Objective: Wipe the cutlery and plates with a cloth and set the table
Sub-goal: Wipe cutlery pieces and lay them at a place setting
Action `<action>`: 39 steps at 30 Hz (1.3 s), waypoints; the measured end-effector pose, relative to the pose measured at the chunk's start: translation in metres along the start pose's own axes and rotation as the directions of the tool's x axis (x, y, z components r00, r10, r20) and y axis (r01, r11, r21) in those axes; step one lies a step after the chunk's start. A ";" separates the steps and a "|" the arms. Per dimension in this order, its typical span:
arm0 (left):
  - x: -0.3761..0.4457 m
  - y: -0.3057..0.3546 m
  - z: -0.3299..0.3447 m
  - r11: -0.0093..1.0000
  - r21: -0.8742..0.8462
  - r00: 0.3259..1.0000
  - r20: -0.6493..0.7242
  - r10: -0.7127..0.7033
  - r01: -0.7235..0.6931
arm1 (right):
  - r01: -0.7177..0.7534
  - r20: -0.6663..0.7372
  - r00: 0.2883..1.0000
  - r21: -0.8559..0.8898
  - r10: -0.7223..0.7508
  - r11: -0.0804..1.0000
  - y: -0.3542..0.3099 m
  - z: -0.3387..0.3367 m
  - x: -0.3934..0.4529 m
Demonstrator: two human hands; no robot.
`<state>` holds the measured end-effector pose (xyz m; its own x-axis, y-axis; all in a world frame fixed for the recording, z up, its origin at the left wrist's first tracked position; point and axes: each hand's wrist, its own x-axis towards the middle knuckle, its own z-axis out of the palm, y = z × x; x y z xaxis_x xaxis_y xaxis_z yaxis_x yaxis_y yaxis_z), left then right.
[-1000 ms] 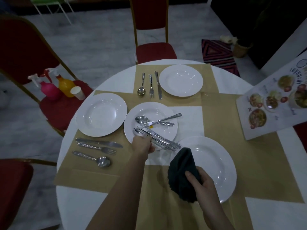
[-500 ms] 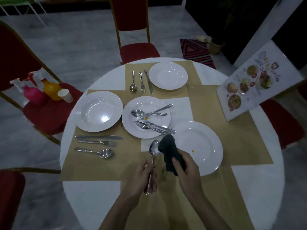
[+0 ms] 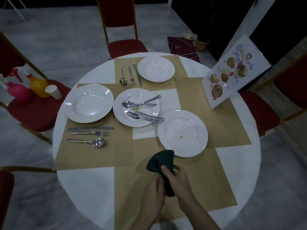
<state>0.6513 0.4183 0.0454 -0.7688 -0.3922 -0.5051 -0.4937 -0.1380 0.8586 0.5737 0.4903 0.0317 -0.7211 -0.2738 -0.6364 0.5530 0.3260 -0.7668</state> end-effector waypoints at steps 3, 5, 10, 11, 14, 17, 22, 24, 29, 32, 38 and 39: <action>-0.002 -0.003 0.011 0.999 0.033 0.999 -0.032 -0.014 0.015 | 0.048 0.054 0.998 -0.065 -0.045 0.997 0.001 -0.010 0.008; -0.003 -0.003 0.019 0.997 0.024 0.997 -0.037 -0.069 0.070 | 0.084 0.012 0.996 -0.153 -0.083 0.985 0.005 -0.018 0.017; -0.009 0.001 0.037 0.986 -0.003 0.986 -0.016 -0.169 0.169 | 0.173 -0.030 0.980 -0.373 -0.198 0.912 0.023 -0.039 0.031; -0.010 0.001 0.042 0.985 0.009 0.984 -0.020 -0.175 0.175 | 0.192 -0.036 0.974 -0.395 -0.224 0.898 0.025 -0.046 0.033; -0.013 -0.001 0.061 0.986 0.050 0.986 -0.056 -0.156 0.158 | 0.175 -0.006 0.983 -0.306 -0.186 0.936 0.028 -0.069 0.032; -0.009 -0.001 0.083 0.980 0.178 0.990 -0.124 -0.066 0.088 | 0.035 0.109 0.994 -0.116 -0.022 0.993 0.033 -0.086 0.016; -0.008 0.002 0.110 0.960 0.278 0.999 -0.040 -0.015 0.026 | -0.067 0.133 0.989 0.039 0.062 0.997 0.021 -0.126 0.020; -0.009 0.004 0.119 0.958 0.286 1.000 -0.022 -0.004 0.010 | 0.016 0.073 0.997 -0.014 -0.015 1.000 0.014 -0.136 0.032; 0.002 0.017 0.124 0.960 0.281 0.997 -0.072 0.005 0.016 | 0.338 0.002 0.930 -0.394 -0.367 0.855 0.005 -0.136 0.052; 0.000 0.019 0.120 0.958 0.288 0.996 -0.091 0.017 0.010 | 0.428 -0.022 0.838 -0.595 -0.546 0.681 -0.006 -0.150 0.055; 0.001 0.014 0.123 0.975 0.222 0.994 -0.106 0.002 0.022 | 0.198 0.191 0.967 -0.155 -0.167 0.968 0.000 -0.155 0.026; 0.002 0.012 0.125 0.973 0.232 0.995 -0.098 0.001 0.022 | 0.093 0.228 0.970 -0.044 -0.081 0.995 0.001 -0.152 0.024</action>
<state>0.5932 0.5296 0.0437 -0.7255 -0.4799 -0.4933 -0.5913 0.0679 0.8036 0.4934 0.6215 0.0281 -0.6491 -0.4986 -0.5745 0.4642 0.3388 -0.8184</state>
